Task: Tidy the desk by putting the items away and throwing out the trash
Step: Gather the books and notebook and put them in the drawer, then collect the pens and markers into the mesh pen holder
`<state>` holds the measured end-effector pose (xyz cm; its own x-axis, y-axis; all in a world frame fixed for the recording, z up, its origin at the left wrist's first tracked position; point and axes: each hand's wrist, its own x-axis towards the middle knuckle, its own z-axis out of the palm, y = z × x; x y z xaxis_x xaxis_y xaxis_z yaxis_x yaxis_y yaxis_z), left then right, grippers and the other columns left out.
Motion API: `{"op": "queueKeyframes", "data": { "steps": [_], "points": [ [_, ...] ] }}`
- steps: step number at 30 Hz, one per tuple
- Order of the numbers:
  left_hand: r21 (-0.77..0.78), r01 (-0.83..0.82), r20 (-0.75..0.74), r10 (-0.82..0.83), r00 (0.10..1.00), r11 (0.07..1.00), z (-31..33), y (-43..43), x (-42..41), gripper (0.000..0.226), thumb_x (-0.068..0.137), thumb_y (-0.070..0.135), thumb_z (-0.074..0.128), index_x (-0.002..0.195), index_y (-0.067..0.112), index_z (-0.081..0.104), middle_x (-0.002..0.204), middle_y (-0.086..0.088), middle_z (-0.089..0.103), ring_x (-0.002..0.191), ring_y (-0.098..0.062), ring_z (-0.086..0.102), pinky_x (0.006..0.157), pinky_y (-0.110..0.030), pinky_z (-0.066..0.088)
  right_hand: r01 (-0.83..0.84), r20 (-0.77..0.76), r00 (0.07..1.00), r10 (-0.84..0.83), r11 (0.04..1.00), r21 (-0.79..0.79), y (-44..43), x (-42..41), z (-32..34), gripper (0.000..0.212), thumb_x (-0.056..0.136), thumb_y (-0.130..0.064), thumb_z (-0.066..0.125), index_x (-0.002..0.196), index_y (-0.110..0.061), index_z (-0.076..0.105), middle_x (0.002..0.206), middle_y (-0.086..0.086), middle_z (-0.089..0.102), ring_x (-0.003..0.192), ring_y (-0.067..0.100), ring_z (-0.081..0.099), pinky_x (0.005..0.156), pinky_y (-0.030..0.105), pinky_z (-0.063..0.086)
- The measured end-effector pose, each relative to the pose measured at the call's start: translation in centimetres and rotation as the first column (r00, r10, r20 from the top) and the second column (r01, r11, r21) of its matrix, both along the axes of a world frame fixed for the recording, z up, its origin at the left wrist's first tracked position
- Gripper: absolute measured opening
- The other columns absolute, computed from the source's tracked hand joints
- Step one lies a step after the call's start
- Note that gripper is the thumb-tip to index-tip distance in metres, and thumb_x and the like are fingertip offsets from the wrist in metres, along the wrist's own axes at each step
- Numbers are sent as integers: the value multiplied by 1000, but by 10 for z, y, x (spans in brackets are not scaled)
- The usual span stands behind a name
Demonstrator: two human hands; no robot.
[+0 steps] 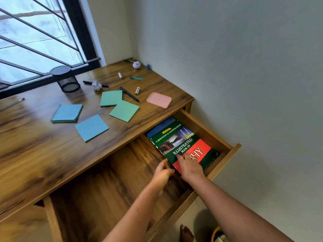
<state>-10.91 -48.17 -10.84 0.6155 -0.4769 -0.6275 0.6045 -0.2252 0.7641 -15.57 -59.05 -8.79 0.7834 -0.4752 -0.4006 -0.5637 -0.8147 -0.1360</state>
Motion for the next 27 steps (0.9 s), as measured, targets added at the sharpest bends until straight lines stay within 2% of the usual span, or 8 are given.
{"op": "queueKeyframes", "data": {
  "steps": [2,4,7,10,17,21,27],
  "points": [
    [21,-34,205,29,978,999,6,6,4,56,88,-3,53,134,28,44,139,-6,47,109,-18,57,77,-25,55,34,-23,999,-33,999,40,2,1,6,65,87,-16,63,143,-24,32,142,9,36,124,32,44,95,41,46],
    [11,-81,377,71,923,997,19,15,10,55,87,-5,53,133,26,48,148,-1,33,119,-18,52,95,-36,51,58,-12,998,-57,995,79,10,7,14,61,87,-20,63,141,-23,34,138,9,39,123,31,46,94,42,46],
    [-22,-155,554,142,820,988,50,37,21,52,88,-9,52,134,15,49,148,1,28,122,-15,46,102,-32,45,18,65,998,-27,990,142,33,25,33,57,89,-24,59,140,-24,35,140,9,37,123,33,45,97,44,43],
    [-4,-218,672,164,722,976,73,64,39,48,88,-4,55,131,18,52,147,1,32,131,-18,39,107,-32,40,-59,147,989,31,981,185,61,47,55,62,88,-28,60,142,-23,31,143,9,33,128,34,40,100,45,41],
    [56,-399,753,223,619,915,112,148,77,51,89,7,57,134,27,47,149,-1,30,133,-20,36,110,-42,37,-216,290,945,149,952,216,138,98,104,69,88,-33,61,148,-24,26,151,6,26,137,29,31,105,42,37],
    [59,-514,779,282,559,856,128,193,93,51,87,4,58,134,22,48,146,-8,34,132,-24,38,109,-41,36,-319,367,903,222,920,228,185,125,123,72,85,-33,64,147,-24,28,152,8,28,137,28,34,109,40,36],
    [74,-625,803,325,500,777,137,234,107,52,86,2,60,134,18,49,142,-11,36,130,-27,39,108,-43,36,-440,385,861,331,865,240,222,148,130,70,85,-35,64,145,-26,29,148,9,31,133,28,38,105,39,37]
  ]
}}
